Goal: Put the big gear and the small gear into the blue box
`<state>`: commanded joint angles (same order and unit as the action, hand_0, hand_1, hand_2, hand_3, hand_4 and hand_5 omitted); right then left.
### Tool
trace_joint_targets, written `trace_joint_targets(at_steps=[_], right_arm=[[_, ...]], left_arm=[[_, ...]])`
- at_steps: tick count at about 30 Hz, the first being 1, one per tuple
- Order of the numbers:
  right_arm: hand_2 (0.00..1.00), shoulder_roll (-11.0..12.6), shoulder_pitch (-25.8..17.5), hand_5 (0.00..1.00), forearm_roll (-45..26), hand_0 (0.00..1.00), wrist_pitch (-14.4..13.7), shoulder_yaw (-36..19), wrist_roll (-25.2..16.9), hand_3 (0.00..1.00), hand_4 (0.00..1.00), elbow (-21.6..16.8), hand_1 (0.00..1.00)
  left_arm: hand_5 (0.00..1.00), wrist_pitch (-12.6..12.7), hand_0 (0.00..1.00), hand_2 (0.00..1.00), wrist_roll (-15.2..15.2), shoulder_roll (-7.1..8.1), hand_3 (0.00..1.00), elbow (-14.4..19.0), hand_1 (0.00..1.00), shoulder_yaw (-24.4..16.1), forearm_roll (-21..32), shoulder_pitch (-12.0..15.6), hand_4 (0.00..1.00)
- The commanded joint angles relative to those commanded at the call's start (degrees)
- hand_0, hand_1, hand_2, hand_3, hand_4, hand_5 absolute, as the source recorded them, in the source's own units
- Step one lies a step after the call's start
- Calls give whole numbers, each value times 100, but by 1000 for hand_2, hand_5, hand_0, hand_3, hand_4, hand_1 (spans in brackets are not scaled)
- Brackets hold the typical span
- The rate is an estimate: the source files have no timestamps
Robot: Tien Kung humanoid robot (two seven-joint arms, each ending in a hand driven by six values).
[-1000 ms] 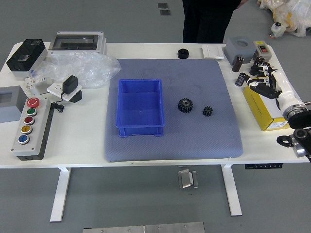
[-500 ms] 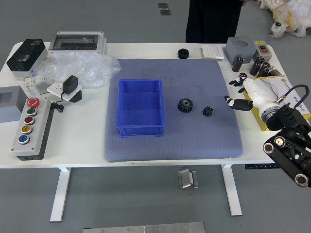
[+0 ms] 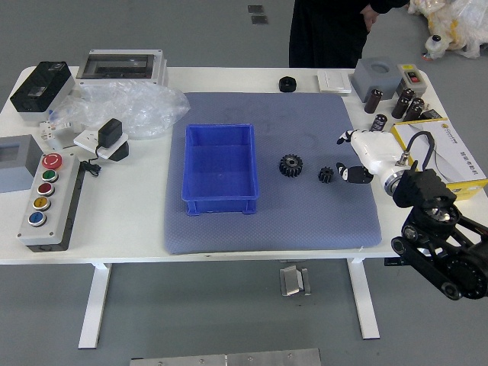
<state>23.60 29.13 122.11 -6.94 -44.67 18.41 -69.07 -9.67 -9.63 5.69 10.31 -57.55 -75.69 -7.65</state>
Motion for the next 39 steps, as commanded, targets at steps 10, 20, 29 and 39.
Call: trace_joint_targets(at_steps=[10, 20, 29, 39], right_arm=[[753, -114, 121, 206, -89, 690, 92, 262, 3, 737, 614, 116, 640], [751, -127, 98, 201, -174, 691, 58, 344, -75, 741, 612, 309, 639], [752, -214, 142, 200, -267, 691, -25, 472, -193, 741, 611, 606, 640], [749, -313, 237, 200, -300, 689, -49, 520, -253, 738, 610, 830, 638]], left_arm=[[305, -7, 848, 794, -11, 7, 821, 0, 816, 9, -18, 9, 664], [305, -2, 848, 794, -17, 0, 821, 0, 814, 44, -21, 16, 664], [305, -5, 848, 794, -12, -8, 821, 0, 815, 43, -26, 10, 664], [305, -2, 848, 794, -13, -22, 821, 0, 815, 41, -17, 7, 663]])
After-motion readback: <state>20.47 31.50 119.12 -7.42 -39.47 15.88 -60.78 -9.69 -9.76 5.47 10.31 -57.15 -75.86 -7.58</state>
